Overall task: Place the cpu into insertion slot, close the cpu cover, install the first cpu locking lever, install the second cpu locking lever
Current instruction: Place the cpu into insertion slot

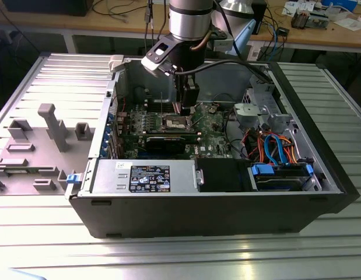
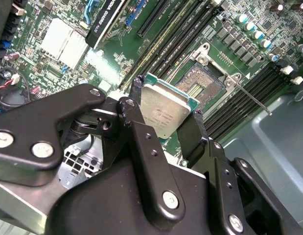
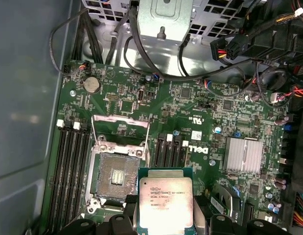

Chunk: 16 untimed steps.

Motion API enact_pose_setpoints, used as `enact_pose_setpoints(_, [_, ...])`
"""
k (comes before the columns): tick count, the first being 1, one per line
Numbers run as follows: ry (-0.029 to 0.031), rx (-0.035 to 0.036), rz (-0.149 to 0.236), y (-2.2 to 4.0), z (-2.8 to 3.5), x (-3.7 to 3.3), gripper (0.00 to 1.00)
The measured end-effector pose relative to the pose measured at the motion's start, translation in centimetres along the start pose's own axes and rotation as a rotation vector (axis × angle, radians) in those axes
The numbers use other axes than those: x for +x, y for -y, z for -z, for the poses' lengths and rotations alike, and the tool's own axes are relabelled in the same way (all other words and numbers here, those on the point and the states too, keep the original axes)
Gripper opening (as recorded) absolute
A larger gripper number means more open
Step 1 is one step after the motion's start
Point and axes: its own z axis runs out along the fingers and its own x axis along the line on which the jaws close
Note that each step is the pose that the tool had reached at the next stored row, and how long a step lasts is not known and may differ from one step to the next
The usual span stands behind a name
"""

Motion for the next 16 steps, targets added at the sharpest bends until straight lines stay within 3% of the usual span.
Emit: enact_pose_setpoints(16, [0.0028,0.0019,-0.027,0.0,-0.03,0.0,0.54])
